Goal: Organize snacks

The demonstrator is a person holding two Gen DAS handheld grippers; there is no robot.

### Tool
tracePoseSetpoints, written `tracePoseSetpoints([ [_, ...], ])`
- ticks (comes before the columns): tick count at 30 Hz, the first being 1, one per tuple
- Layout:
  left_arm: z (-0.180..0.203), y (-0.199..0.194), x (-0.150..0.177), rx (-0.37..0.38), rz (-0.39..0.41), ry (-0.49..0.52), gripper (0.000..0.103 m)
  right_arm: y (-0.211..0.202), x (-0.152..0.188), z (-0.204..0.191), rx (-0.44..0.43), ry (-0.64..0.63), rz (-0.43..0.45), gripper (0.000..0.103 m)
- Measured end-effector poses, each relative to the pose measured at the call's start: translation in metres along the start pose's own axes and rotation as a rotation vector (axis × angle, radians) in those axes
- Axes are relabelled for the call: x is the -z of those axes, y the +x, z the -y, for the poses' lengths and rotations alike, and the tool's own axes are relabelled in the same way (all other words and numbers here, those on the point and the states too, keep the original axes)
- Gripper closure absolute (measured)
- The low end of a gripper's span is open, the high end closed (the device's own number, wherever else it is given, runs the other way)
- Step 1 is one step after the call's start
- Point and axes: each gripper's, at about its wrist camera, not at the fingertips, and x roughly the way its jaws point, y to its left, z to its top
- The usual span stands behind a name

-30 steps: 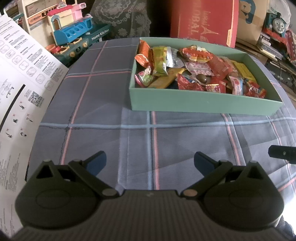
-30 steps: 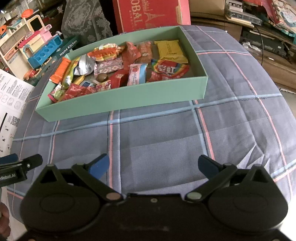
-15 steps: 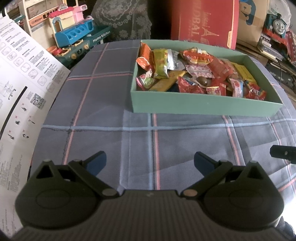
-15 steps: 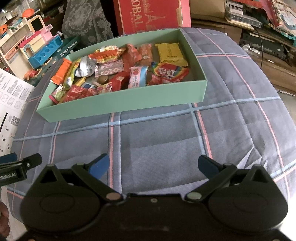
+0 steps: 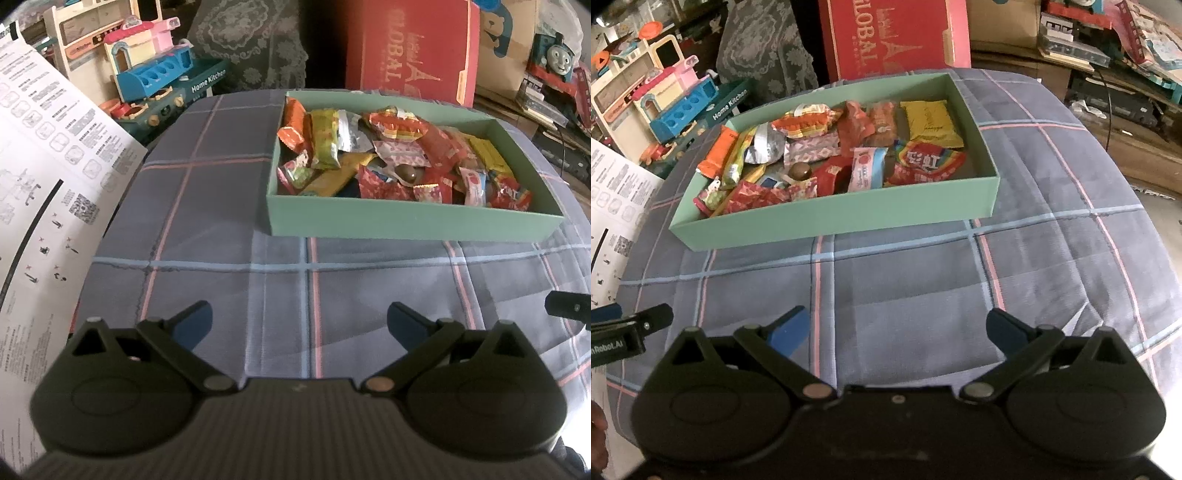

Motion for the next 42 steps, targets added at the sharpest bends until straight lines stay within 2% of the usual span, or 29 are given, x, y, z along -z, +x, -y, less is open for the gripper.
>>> tracePoseSetpoints([
  [15,0.001,-0.007,-0.004,0.010,0.018,-0.009,0.000,-0.006,-0.003,-0.005,0.007,-0.011,0.014,0.000],
  [42,0.011,-0.012,-0.012,0.026,0.037,0.040,0.000,-0.011,-0.010,-0.009,0.021,-0.007,0.031,0.000],
])
